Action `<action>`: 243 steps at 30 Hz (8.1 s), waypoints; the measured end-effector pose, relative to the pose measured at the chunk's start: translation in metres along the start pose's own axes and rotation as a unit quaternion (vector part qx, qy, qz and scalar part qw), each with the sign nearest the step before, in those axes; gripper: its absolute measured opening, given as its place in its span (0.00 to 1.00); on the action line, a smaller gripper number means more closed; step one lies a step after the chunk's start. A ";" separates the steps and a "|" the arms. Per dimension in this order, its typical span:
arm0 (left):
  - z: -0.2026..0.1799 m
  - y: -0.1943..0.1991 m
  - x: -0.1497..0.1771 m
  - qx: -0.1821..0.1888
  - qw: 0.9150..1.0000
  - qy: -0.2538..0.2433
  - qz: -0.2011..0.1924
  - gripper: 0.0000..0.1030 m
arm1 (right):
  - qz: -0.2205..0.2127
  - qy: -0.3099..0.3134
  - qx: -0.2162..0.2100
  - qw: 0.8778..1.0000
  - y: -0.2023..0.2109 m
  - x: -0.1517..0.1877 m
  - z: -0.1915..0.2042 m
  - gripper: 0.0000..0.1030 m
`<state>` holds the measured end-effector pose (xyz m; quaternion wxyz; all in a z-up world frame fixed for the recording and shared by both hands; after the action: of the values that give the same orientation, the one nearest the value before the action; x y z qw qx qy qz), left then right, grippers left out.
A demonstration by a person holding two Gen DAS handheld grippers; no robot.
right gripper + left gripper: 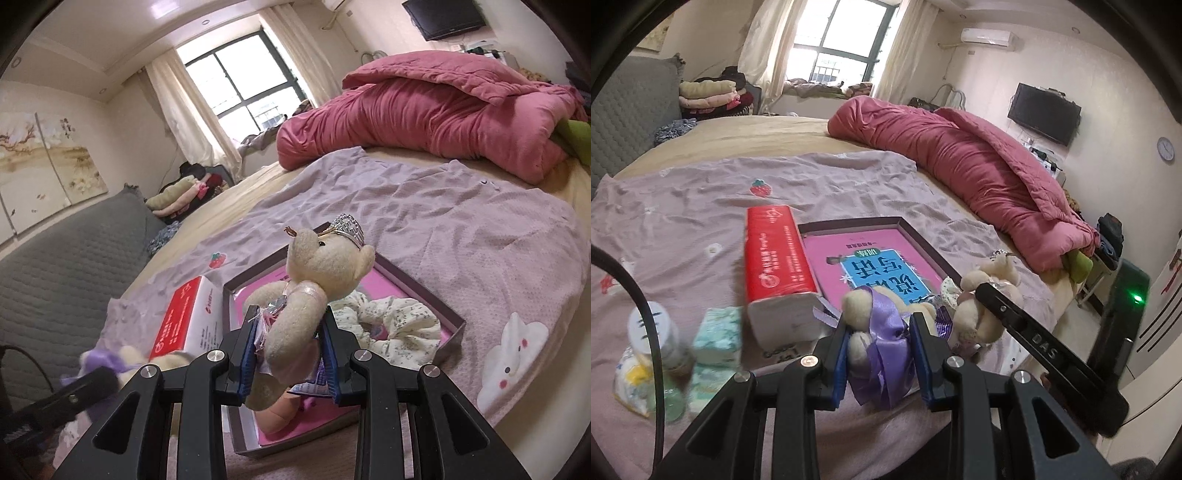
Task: Organize soft objects
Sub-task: 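Carry both plush toys with both grippers over the pink book tray, then lower both plush toys into the tray with both grippers, then open the left gripper to release the lavender plush while the right releases the bear, then move both grippers back toward the remaining items on the bed, then reach the left gripper to the yellow snack bag while the right reaches the green tissue pack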
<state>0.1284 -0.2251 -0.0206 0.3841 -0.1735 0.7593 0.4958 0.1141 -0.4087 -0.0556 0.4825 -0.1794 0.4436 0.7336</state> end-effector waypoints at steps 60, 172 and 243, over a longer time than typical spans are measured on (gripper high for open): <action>-0.020 -0.127 -0.001 0.010 0.995 0.009 0.100 0.36 | 0.063 -0.057 0.022 0.996 -0.051 0.007 -0.039 0.52; 0.008 0.009 0.031 0.002 0.998 0.001 0.064 0.63 | -0.031 0.052 0.157 0.986 0.033 0.001 -0.011 0.73; 0.289 0.055 0.124 -0.100 0.974 0.193 0.068 0.63 | 0.171 0.252 0.044 0.951 -0.127 0.186 0.211 0.73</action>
<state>0.1319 0.0700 -0.1412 0.1764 -0.2515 0.7755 0.5515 0.1713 -0.1145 -0.1305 0.2294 -0.2586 0.6068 0.7157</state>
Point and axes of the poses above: each gripper's, at about its wrist camera, not at the fingertips, and y roughly against the way its jaws point, z to its left, x to its underside, the point moved 8 cm from there along -y, roughly the way its jaws point, and after that the axes turned 5 degrees about -y, right-handed, at the moved point
